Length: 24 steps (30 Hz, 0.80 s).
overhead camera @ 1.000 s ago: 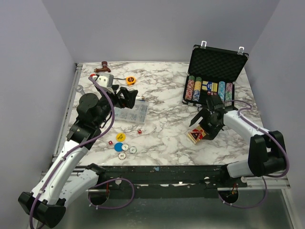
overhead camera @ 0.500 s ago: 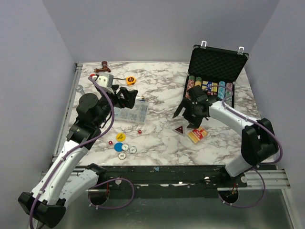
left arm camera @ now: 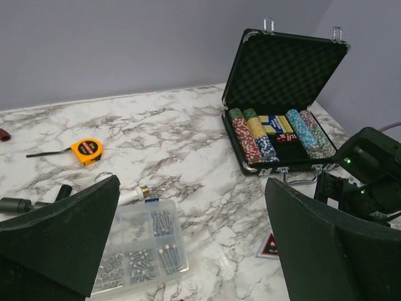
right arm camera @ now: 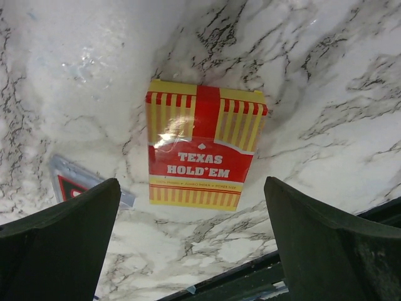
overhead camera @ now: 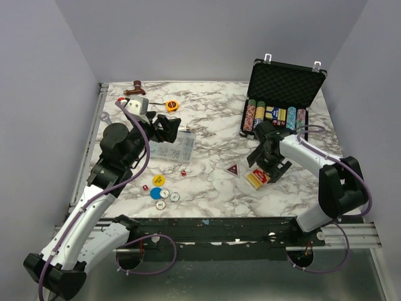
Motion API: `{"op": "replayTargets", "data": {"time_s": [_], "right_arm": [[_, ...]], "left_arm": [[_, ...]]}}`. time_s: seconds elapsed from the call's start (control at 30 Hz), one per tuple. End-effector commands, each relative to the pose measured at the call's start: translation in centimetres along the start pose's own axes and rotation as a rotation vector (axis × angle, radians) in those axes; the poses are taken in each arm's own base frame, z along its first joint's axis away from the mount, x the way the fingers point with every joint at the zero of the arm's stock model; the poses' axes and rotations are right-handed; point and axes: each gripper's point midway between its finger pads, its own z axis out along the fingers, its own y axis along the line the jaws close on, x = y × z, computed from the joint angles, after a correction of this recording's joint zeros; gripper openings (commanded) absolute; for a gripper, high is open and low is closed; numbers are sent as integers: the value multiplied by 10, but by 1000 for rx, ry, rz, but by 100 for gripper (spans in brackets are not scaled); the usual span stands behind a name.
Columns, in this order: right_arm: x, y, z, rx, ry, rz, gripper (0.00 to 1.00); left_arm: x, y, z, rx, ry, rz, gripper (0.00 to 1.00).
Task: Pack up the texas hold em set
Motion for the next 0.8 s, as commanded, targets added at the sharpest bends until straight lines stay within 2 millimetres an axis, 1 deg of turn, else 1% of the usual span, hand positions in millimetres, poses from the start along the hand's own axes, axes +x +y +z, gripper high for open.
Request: {"op": "replayTargets", "data": {"time_s": [0.0, 0.17, 0.3, 0.4, 0.47, 0.57, 0.6, 0.63, 0.67, 0.7, 0.73, 0.77], "right_arm": [[6, -14, 12, 81, 20, 106, 100], [4, -17, 19, 97, -2, 147, 99], [4, -16, 30, 49, -25, 206, 91], [3, -13, 36, 27, -37, 223, 89], [2, -14, 38, 39, -44, 222, 87], [-1, -16, 33, 49, -54, 235, 85], [-5, -14, 30, 44, -66, 245, 82], [-9, -11, 26, 34, -77, 259, 76], [-15, -6, 21, 15, -84, 277, 67], [-23, -1, 16, -6, -92, 305, 61], [-30, 4, 11, -25, -97, 331, 54], [-41, 8, 5, -45, -103, 367, 49]], "left_arm": [[-9, -2, -6, -1, -26, 3, 99], [-11, -3, -8, 3, -34, 1, 99], [-11, -4, -8, 6, -34, 0, 99], [-11, -4, -8, 3, -35, -1, 99], [-10, -4, -8, 4, -34, -1, 99], [-9, -3, -8, 2, -33, -1, 99], [-9, -3, -8, 1, -33, 1, 99], [-10, -4, -8, 2, -34, 1, 99], [-10, -3, -7, 1, -34, 0, 99], [-10, -3, -8, 1, -34, 1, 99], [-9, -4, -7, 2, -32, 0, 99], [-9, -4, -7, 1, -32, 0, 99]]}}
